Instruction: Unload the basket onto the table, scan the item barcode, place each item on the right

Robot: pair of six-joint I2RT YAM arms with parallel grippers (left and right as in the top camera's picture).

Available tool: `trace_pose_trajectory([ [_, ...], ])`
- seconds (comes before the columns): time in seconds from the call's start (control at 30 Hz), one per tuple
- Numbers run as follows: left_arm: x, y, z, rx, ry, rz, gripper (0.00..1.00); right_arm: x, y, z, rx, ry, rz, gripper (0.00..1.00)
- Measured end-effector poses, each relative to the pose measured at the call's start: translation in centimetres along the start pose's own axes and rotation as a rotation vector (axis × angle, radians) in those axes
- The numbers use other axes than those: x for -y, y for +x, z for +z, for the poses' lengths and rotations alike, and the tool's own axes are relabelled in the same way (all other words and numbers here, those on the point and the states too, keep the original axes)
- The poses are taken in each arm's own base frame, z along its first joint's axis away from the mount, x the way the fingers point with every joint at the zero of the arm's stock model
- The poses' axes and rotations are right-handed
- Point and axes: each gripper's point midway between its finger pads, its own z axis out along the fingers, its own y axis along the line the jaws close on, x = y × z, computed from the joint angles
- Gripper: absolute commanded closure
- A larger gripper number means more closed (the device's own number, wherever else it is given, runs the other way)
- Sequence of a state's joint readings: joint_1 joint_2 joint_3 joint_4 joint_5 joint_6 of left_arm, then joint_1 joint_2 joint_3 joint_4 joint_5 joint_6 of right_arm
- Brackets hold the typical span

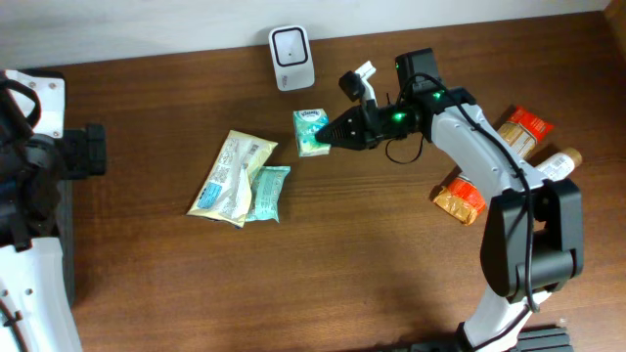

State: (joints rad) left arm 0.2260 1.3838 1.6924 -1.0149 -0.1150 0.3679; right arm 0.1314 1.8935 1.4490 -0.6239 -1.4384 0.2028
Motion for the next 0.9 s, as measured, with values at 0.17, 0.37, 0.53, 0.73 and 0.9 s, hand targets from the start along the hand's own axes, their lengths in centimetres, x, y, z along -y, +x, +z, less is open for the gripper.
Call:
trace_pose_trajectory([
  [0.17,0.0,0.0,0.0,-0.001,0.000,0.000,0.01,10.7,2.8,-2.9,-0.027,0.658,0.115,0.96],
  [0.37,0.0,0.0,0.0,-0.001,0.000,0.000,0.01,16.4,6.9,-7.5,-0.235,0.956,0.098,0.73],
  [0.53,0.0,0.0,0.0,-0.001,0.000,0.000,0.01,18.9,7.5,-12.0,-0.218,1.016,0.163,0.52],
  [0.73,0.0,0.0,0.0,-0.001,0.000,0.000,0.01,19.1,9.0,-15.9,-0.177,1.068,0.319,0.49],
  [0.9,0.0,0.0,0.0,-0.001,0.000,0.000,0.01,19.2,9.9,-15.8,-0.117,1.082,0.479,0.55],
])
